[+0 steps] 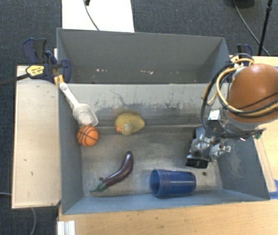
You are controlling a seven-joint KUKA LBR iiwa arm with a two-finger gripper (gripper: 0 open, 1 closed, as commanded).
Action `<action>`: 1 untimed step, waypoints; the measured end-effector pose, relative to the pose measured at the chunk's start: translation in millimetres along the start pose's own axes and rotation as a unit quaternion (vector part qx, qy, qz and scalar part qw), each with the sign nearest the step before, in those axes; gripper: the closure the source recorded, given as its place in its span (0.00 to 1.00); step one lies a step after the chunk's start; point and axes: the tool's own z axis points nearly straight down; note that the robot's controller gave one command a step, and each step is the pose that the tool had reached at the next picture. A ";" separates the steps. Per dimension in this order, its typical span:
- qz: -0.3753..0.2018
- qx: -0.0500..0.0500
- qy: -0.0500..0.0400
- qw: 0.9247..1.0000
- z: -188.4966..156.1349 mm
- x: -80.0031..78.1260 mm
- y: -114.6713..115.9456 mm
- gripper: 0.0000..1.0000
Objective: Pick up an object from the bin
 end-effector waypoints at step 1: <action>-0.009 0.002 0.000 1.000 -28.4 3.8 -3.8 1.00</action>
Offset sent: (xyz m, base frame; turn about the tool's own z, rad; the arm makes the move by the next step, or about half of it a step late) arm 0.0020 -0.0032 -0.0530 -0.0402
